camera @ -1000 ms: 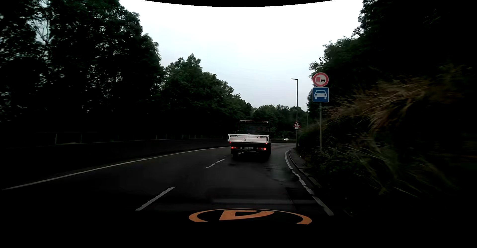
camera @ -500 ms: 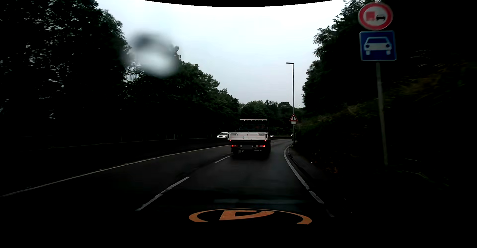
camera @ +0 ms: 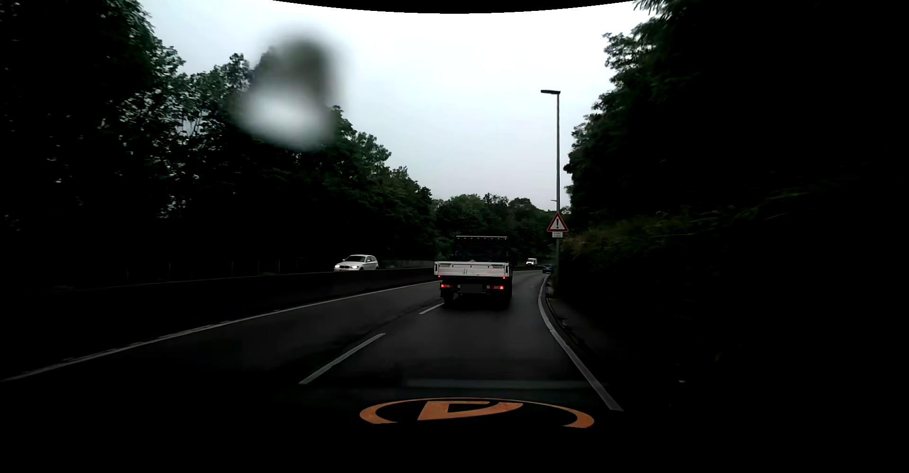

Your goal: Follow the waypoints while adhering to traffic rules and regulations

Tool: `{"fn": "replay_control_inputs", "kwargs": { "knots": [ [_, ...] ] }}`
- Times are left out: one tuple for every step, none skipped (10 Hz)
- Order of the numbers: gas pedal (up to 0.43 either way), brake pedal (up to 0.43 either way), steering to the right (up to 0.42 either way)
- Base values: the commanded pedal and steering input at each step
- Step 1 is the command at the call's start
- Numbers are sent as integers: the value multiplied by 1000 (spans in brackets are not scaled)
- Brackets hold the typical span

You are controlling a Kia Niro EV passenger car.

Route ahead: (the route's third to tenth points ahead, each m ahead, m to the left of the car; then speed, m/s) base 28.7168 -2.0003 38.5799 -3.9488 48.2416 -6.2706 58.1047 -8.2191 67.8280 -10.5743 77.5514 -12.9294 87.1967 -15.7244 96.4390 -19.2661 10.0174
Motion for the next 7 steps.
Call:
{"fn": "replay_control_inputs", "kwargs": {
  "knots": [
    [67,0,48],
    [87,0,48],
    [87,0,47],
    [98,0,47],
    [98,0,46],
    [98,0,44],
    [98,0,44]
  ]
}}
